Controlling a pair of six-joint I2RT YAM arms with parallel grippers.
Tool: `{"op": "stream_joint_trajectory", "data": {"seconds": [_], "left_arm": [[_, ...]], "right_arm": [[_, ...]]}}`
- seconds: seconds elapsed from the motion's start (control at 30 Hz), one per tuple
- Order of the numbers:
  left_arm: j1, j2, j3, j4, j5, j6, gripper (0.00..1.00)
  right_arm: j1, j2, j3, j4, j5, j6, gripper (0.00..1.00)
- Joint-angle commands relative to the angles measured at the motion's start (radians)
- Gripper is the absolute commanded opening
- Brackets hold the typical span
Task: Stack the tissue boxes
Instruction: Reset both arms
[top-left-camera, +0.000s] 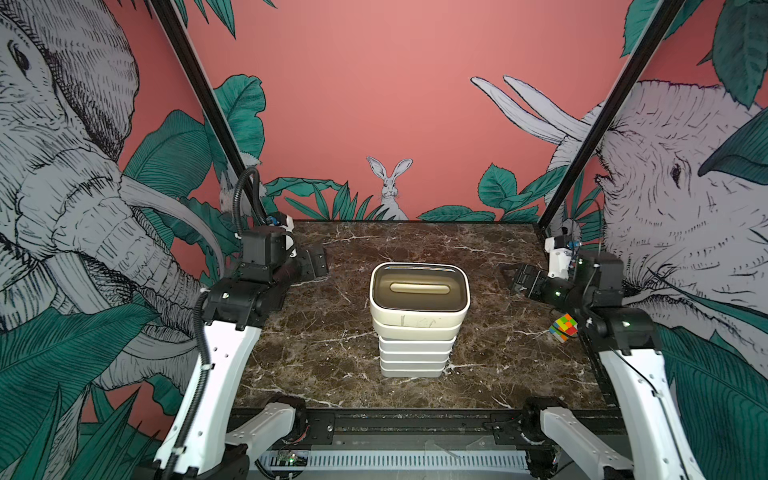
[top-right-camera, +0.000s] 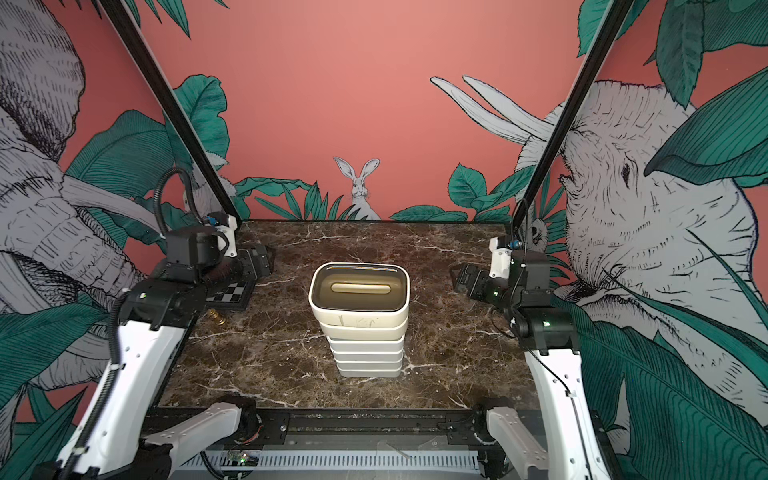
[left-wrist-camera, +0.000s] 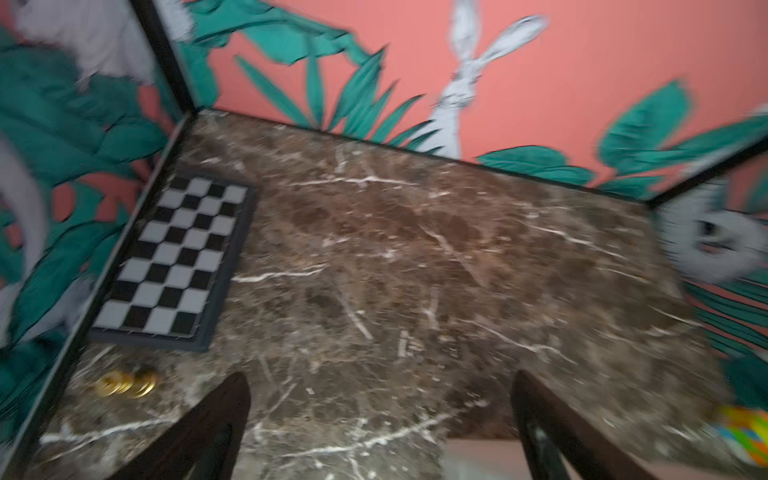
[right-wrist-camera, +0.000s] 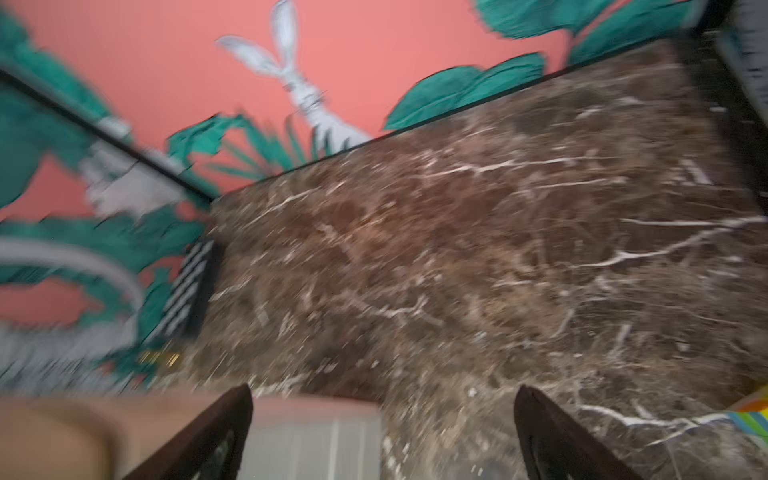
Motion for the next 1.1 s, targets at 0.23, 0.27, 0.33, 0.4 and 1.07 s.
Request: {"op": "stream_joint_trajectory", "data": {"seconds": [0.23, 0.27, 0.33, 0.4, 1.07], "left_arm": [[0.095, 0.127, -0.656, 0.865, -0.287, 0.289, 1.0], [0.095, 0.15, -0.701, 0.962, -0.275, 0.318, 1.0], [0.095, 0.209, -0.759, 1.112, -0.253, 0.368, 1.0], [0.095, 0.283, -0.8, 1.258, -0.233, 0.396, 1.0], [0.099, 0.473, -0.912, 1.698, 0.013, 0.466, 1.0]], "right_arm": [[-0.185, 0.073, -0.592, 0.864, 0.333, -0.191, 0.98], [-0.184, 0.092, -0.635, 0.947, 0.335, -0.215, 0.98], [-0.184, 0.145, -0.718, 1.131, 0.34, -0.251, 0.98], [-0.184, 0.222, -0.765, 1.268, 0.325, -0.273, 0.98], [0.006, 0.605, -0.69, 1.535, 0.223, -0.447, 0.98]]}}
